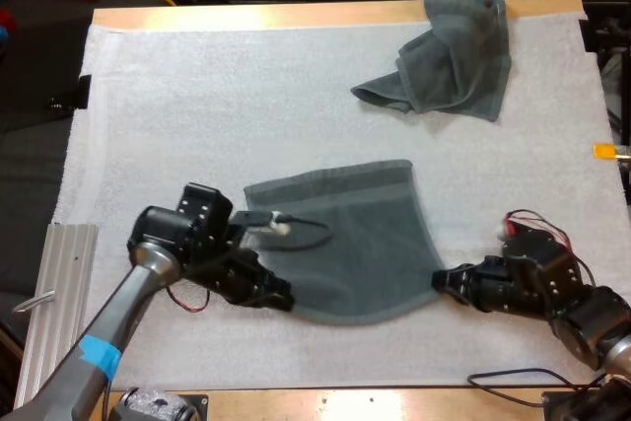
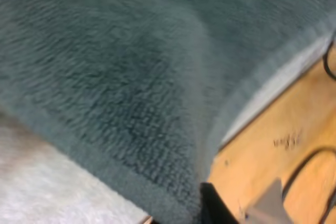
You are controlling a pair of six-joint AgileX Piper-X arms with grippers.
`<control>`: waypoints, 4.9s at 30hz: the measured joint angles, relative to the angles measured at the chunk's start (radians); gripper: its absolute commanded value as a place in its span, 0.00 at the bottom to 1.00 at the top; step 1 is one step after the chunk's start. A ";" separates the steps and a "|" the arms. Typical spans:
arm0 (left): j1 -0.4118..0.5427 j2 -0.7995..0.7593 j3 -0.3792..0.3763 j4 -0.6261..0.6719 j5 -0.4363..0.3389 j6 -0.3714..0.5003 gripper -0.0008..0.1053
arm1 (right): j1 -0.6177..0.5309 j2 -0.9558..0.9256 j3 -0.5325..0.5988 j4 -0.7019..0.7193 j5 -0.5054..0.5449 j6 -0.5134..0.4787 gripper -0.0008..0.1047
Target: Pick towel from pile, fold and stack
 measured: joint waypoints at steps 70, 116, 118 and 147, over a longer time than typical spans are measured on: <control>0.142 0.108 0.027 -0.158 0.100 -0.084 0.01 | 0.048 0.397 -0.187 -0.089 0.093 0.300 0.02; 0.286 0.250 0.029 -0.377 0.000 -0.153 0.62 | -0.089 0.605 -0.187 -0.418 0.027 0.396 0.40; 0.286 0.250 0.029 -0.386 0.022 -0.153 0.61 | -0.089 0.605 -0.187 -0.445 0.026 0.396 0.47; 0.286 0.090 0.029 -0.370 0.201 -0.115 0.61 | -0.089 0.480 -0.187 -0.352 -0.047 0.069 0.52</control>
